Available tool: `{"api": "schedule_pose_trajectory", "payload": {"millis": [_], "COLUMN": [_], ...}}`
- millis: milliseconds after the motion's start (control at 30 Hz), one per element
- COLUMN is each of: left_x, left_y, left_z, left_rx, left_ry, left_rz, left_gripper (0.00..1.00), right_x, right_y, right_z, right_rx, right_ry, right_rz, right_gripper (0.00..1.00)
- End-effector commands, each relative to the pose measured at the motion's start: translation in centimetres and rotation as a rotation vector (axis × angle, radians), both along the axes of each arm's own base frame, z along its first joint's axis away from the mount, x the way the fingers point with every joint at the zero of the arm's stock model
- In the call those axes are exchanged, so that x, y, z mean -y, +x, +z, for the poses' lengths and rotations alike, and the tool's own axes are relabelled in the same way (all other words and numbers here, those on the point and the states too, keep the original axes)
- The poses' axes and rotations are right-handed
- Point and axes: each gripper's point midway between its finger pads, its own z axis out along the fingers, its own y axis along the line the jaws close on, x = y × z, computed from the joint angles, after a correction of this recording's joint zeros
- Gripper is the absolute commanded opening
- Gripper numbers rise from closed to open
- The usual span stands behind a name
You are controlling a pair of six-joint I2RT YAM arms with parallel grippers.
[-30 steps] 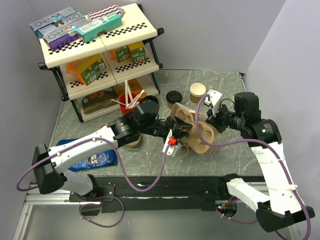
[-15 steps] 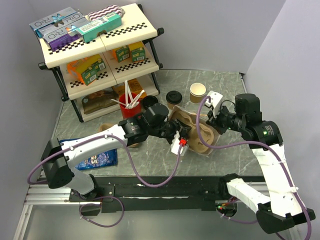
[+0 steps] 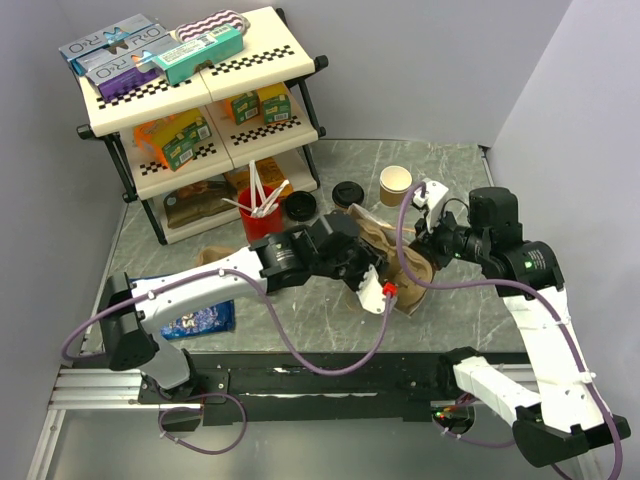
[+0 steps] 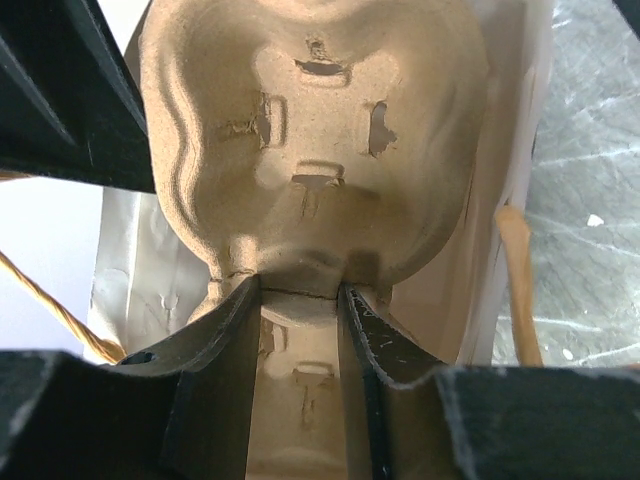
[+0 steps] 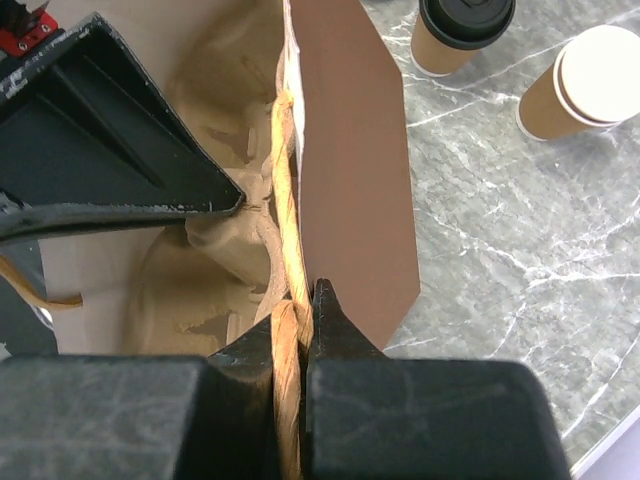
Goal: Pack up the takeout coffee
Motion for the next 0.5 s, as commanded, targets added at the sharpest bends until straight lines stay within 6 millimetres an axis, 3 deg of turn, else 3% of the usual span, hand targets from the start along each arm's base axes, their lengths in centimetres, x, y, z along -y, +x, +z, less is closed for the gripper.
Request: {"api": "schedule_pose_trajectory", "payload": {"millis": [0, 167, 200, 467], "left_x": [0.3, 0.1, 0.2, -0.2], "left_y": [0.7, 1.2, 1.6, 2.5], "left_z": [1.7, -0.4, 0.1, -1.4], "left_rx": [0.025, 0.034, 0.056, 0.136], "left_ry": [0.025, 0.151, 0.159, 0.29], "left_rz": [0.047, 0.05, 0.057, 0.03], "left_gripper": [0.01, 0.01, 0.01, 0.01], "right_x": [-0.5, -0.7, -0.7, -0.9], "right_y": [0.1, 0.0, 0.0, 0.2], "right_z": [-0.1, -0.5, -0.5, -0.3], "right_rx": [-0.024, -0.032, -0.026, -0.003], "right_ry": [0.038, 0.019, 0.01, -0.005], "right_rz": [-0.019, 0.003, 0.01, 0.028], "right_gripper": [0.0, 0.0, 0.0, 0.0]}}
